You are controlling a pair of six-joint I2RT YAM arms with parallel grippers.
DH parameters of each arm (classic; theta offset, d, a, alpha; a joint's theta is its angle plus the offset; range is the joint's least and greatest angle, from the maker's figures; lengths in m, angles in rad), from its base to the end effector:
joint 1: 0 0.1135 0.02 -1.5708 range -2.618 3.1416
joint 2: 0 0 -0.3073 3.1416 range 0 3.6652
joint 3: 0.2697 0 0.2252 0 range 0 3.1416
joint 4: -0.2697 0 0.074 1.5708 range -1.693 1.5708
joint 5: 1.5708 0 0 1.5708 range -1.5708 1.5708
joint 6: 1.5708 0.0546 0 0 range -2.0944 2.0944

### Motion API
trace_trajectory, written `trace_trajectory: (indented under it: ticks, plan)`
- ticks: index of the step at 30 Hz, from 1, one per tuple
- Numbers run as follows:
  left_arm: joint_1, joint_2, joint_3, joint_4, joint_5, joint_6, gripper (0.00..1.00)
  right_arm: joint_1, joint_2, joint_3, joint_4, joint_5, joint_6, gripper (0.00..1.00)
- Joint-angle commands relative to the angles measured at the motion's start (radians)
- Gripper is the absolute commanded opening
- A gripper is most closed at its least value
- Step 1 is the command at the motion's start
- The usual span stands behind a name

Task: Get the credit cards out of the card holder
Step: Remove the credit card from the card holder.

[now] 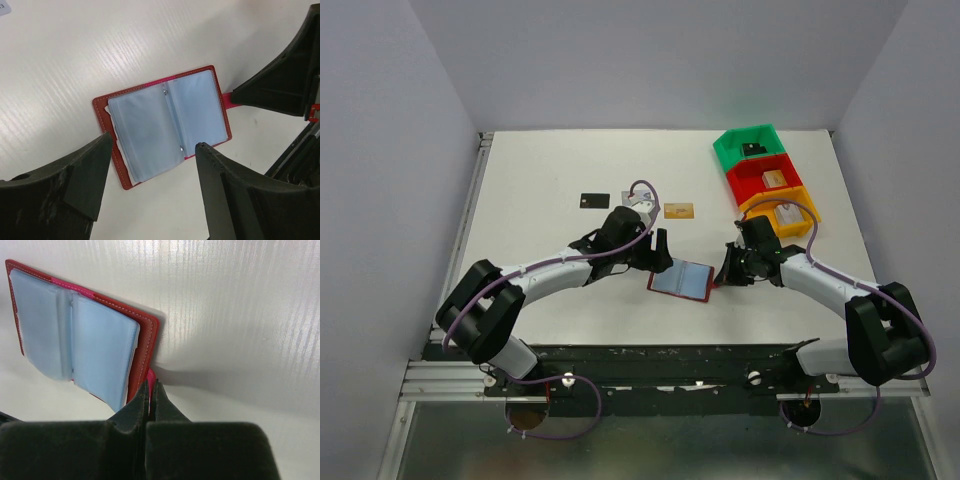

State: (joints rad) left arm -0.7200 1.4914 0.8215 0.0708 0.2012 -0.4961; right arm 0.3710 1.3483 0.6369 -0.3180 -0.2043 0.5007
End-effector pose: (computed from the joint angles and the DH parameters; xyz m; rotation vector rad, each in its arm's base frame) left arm 0.2246 -0.2115 0.2602 0.3789 2.2724 -0.8846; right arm 0.2024 0.0906 0.2077 0.0976 2.6793 0.5630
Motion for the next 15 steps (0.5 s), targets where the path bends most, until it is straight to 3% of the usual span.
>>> trace_trajectory:
  ticks: [1, 15]
  plan:
    - [-0.015, 0.088, 0.045, -0.032, 0.001, -0.053, 0.8, -0.006, 0.002, 0.009, 0.007, -0.015, 0.009, 0.0]
    - [-0.042, 0.151, 0.068, -0.016, 0.078, -0.029, 0.8, -0.004, 0.008, 0.012, 0.01, -0.023, 0.009, 0.0]
